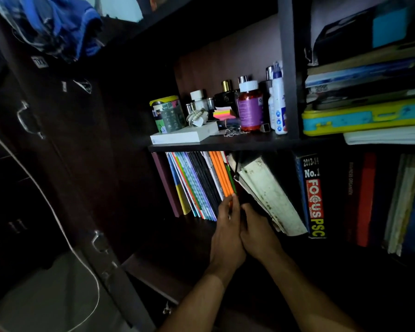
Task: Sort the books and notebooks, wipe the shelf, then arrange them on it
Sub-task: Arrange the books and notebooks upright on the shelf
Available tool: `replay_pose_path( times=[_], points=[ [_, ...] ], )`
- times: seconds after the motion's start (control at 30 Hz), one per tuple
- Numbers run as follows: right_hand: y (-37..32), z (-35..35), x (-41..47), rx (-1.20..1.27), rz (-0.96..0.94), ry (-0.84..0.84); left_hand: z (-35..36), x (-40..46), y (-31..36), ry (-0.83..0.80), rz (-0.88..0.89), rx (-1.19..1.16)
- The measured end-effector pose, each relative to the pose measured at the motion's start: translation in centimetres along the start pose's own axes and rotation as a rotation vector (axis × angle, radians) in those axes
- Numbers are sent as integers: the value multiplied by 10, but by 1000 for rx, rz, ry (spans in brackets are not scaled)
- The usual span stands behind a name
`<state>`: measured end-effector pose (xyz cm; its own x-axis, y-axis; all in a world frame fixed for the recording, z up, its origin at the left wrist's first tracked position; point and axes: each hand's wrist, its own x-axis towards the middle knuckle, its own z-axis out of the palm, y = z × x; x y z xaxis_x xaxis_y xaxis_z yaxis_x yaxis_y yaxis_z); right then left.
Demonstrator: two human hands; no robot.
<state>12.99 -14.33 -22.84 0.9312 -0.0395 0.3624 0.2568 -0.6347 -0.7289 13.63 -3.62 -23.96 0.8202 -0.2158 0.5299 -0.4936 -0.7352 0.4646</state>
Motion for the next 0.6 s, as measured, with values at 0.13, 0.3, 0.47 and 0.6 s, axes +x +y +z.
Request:
replay_pose_path(
  times=[0.13,0.3,0.47,0.6],
  points=[
    [3,-15,-38,55,-34,137,-10,-14,11,-108,14,-94],
    [-1,-70,-132,210,143,281,-27,-63,83,-273,-23,-409],
    [-22,-186,-257,18,179,438,-31,-112,211,-548,209,-601],
    [-49,-273,-373,-159,367,568,-25,-180,327,-812,359,-794]
  ],
)
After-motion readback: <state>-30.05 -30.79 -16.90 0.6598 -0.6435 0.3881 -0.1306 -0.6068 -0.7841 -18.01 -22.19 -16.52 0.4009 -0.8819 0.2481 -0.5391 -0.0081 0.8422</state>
